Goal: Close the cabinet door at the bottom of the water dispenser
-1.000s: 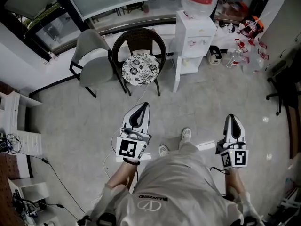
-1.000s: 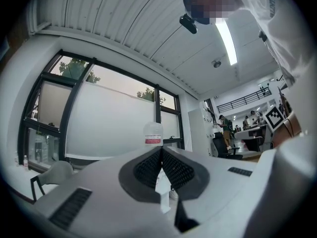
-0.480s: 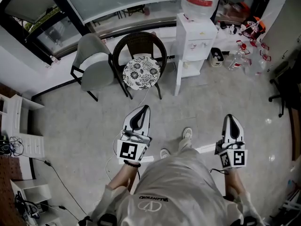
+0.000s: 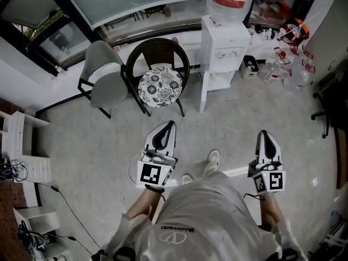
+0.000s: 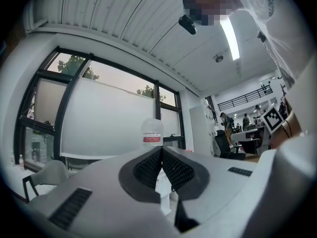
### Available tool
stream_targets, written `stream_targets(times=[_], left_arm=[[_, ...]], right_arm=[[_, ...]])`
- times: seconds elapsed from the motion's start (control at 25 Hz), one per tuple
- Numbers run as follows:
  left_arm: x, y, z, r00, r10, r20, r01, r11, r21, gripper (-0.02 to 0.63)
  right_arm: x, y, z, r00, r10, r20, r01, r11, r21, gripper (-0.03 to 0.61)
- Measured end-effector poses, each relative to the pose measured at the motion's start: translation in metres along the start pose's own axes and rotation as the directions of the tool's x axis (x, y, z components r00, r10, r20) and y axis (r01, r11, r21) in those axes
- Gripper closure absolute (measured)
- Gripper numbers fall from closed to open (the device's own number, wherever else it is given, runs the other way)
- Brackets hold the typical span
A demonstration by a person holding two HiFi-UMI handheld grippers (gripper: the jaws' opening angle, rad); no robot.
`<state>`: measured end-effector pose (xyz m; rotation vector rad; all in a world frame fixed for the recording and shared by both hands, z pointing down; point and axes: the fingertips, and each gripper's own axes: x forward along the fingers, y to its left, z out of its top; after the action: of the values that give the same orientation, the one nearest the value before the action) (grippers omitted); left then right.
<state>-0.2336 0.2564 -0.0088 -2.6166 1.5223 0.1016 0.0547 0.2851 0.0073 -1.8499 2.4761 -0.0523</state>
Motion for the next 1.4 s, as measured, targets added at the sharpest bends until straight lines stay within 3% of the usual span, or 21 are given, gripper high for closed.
stream_targets(times=[0.68,1.4], left_arm=[[0.118,-0.010,-0.016,1.000,-0.013,-0.026,0.013,1.000,0.016,0.609],[0.193,-0.028,-0.024,0.997,0.073,-0.036,-0.072,0.997,0.023,0.609]], right_arm=[[0.084,-0.068,-0.001,0.999,0.052,-0.002,-0.052,0.997,0.065,0.561],[0.139,-0.136,-0.009,0.988,0.151,-0.023,-0.150,0.988,0.042,0.561]])
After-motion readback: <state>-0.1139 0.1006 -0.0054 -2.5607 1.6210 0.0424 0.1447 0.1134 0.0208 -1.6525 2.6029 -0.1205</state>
